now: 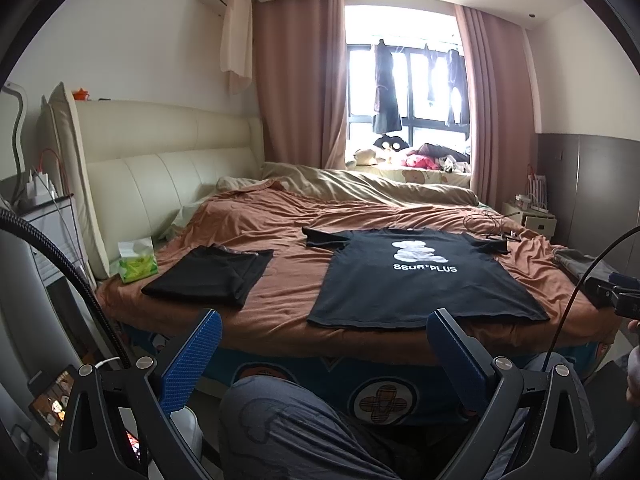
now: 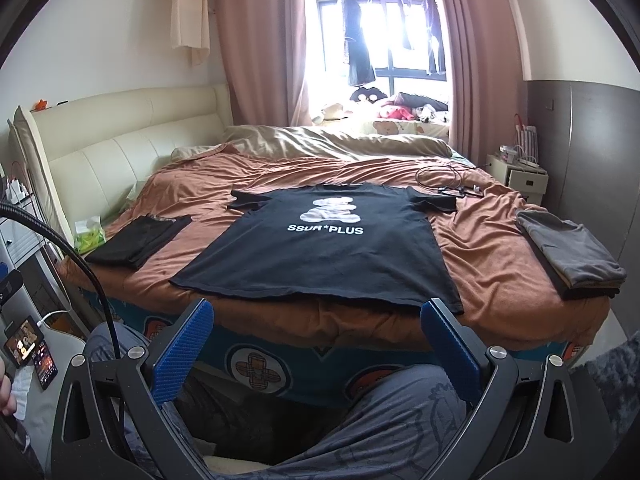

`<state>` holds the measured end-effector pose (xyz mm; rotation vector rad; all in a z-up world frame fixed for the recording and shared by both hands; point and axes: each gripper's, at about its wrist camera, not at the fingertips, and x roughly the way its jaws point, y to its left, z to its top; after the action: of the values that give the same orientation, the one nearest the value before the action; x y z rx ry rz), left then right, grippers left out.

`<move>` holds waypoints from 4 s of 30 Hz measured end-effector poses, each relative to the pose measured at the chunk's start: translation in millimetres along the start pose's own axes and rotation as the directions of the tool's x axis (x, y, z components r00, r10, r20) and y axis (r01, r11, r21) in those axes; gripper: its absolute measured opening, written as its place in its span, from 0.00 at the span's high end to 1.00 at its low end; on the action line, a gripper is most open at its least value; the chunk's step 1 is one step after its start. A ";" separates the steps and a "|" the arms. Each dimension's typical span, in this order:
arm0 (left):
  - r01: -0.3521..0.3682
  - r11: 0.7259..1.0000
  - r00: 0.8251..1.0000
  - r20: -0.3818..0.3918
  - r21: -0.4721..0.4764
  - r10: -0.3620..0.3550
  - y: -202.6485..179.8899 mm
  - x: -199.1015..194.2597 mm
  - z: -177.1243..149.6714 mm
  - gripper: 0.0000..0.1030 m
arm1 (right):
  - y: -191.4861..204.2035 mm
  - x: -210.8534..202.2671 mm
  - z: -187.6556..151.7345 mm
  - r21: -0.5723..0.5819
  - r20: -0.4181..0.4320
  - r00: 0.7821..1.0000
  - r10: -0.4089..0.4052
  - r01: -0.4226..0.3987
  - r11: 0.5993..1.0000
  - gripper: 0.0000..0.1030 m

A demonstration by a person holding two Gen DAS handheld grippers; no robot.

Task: Fold small clothes

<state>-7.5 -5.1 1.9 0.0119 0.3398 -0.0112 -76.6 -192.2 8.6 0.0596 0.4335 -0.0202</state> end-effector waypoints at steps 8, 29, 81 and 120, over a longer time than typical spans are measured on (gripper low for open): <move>0.002 1.000 1.000 0.001 -0.001 -0.002 0.3 -0.1 -0.5 0.00 | -1.9 -1.2 0.2 0.003 0.001 1.000 0.000 0.000 1.000 0.00; 0.003 1.000 1.000 0.004 -0.003 -0.003 -1.8 -1.0 -3.2 0.00 | -0.8 -3.6 -1.4 -0.005 0.007 1.000 -0.001 0.001 1.000 0.00; 0.008 0.999 0.996 -0.084 -0.035 -0.011 5.5 145.2 44.5 0.00 | -23.1 134.5 66.7 0.030 -0.057 0.998 0.038 -0.036 0.999 0.00; 0.018 0.995 0.969 -0.243 -0.103 -0.042 28.7 471.2 154.3 0.00 | -32.3 455.3 214.3 0.049 -0.216 0.959 0.185 -0.179 0.983 0.12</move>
<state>488.5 17.2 -9.5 -0.0916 0.5879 -0.0231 425.3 -240.8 9.6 0.1306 0.6484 0.1630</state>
